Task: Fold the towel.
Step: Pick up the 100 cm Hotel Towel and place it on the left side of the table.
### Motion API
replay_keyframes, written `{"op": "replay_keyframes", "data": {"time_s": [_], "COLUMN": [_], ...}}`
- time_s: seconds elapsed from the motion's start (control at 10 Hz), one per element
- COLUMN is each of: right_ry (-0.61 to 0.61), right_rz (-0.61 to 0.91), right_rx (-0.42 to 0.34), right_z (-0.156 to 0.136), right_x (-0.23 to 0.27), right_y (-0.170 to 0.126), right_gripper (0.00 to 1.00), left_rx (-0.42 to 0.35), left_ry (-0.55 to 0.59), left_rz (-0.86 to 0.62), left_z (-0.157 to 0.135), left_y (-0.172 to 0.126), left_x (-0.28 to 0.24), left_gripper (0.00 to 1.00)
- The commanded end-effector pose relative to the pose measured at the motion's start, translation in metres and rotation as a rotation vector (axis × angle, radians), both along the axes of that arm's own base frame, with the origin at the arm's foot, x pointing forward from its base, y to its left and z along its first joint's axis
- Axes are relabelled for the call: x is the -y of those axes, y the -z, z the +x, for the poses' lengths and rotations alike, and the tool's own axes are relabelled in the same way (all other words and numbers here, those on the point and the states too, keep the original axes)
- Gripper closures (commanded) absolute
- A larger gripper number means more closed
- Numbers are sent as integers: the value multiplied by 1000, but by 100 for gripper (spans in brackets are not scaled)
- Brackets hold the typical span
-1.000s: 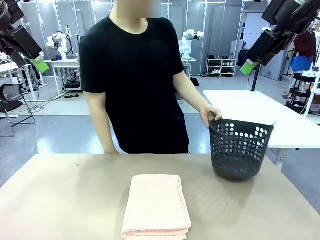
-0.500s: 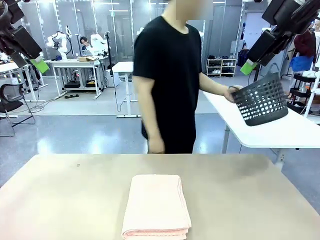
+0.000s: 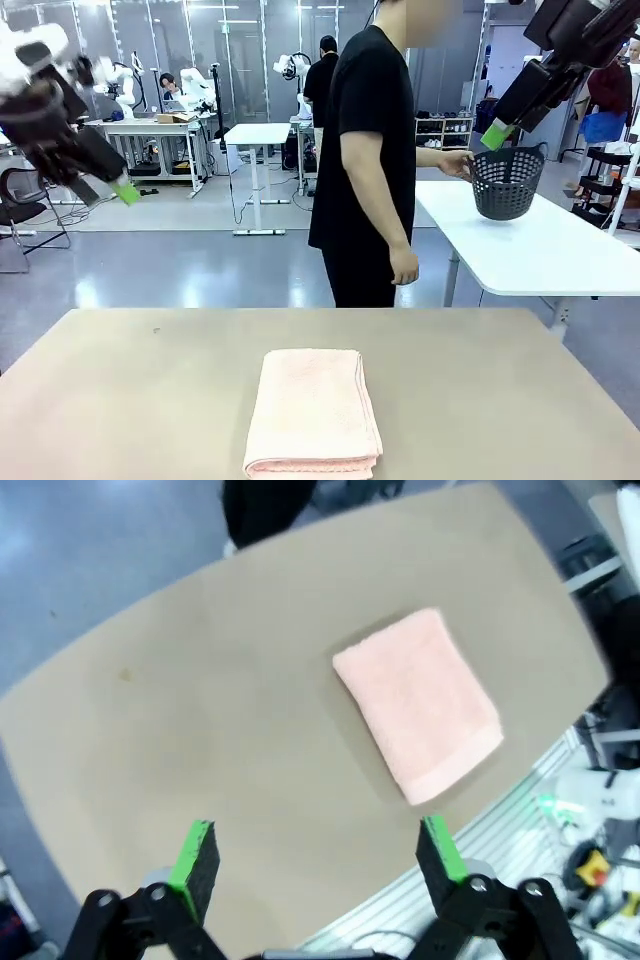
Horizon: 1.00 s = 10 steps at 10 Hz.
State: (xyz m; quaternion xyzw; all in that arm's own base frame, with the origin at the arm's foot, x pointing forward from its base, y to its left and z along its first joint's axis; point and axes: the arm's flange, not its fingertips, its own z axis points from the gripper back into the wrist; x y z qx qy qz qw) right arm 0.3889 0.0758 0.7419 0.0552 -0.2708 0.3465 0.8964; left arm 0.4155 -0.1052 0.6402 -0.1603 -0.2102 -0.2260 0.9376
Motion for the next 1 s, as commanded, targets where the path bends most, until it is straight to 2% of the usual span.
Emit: {"op": "replay_keyframes", "data": {"time_s": [0.0,0.1,0.2,0.4,0.5,0.7,0.9], "right_ry": [6,6,6,6,6,6,6], "right_rz": [4,4,4,4,4,4,4], "right_rx": [-2,-2,-2,-2,-2,-2,-2], "right_z": [0,0,0,0,0,0,0], "right_x": [1,1,1,1,1,1,1], "right_y": [0,0,0,0,0,0,0], "right_gripper": [0,0,0,0,0,0,0], "left_rx": [-34,-103,-120,-91,-136,-191,-243], "left_ry": [6,58,57,-83,-65,-83,-82], "left_rz": [-127,-189,-226,-251,-298,-391,-442], "left_z": [22,32,46,66,72,77,67], "left_y": [37,62,90,137,158,204,242], "left_x": [15,21,29,43,48,52,62], "left_gripper": [0,0,0,0,0,0,0]}}
